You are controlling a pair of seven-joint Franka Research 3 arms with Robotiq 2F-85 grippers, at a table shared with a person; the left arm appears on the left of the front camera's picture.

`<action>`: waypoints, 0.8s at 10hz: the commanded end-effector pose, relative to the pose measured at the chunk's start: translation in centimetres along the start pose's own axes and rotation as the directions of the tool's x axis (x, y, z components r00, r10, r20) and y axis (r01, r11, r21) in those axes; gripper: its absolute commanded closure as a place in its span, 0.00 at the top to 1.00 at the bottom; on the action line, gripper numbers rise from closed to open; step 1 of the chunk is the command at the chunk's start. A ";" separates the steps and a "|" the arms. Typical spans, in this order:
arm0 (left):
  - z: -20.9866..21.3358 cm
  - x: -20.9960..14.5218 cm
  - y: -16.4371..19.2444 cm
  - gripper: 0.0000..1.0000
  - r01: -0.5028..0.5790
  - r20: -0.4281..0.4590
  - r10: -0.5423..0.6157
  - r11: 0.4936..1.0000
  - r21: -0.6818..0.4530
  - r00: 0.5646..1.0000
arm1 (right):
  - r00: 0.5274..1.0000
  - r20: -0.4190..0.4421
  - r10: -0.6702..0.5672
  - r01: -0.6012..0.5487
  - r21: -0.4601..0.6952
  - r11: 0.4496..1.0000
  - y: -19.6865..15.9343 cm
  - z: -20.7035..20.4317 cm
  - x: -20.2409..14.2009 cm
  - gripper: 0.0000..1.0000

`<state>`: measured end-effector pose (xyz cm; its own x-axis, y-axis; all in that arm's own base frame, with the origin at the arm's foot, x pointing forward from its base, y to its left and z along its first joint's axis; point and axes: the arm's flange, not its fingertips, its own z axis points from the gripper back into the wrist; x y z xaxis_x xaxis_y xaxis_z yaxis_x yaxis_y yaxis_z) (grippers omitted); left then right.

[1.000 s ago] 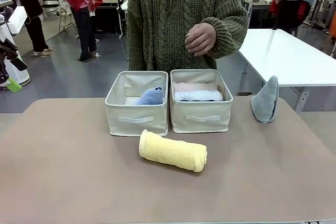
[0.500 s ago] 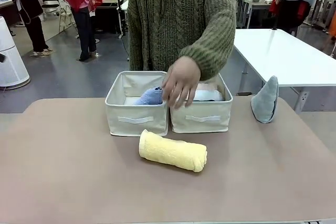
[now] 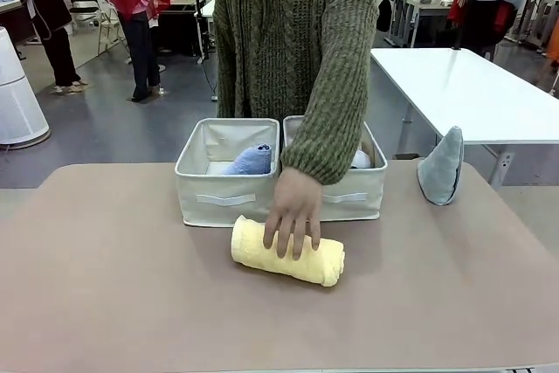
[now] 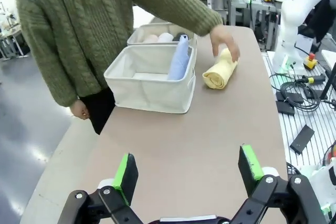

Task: Sort the towels based on their folding style.
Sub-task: Pick up another triangle-folded towel from the table and place it in the left Fabric basket.

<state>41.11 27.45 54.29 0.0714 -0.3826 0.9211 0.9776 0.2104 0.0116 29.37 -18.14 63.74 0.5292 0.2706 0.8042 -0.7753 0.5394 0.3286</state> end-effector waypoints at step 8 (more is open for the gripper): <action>2.4 0.1 -0.5 1.00 0.005 0.076 -0.007 1.000 0.017 0.997 | 0.974 -0.227 0.025 -0.052 -0.115 0.992 2.8 -1.5 0.4 1.00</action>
<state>40.53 29.35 54.78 0.0569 -0.3107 0.9488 0.9762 0.2164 0.0123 29.12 -17.53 63.85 0.5430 0.3347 0.7701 -0.7721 0.5596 0.3011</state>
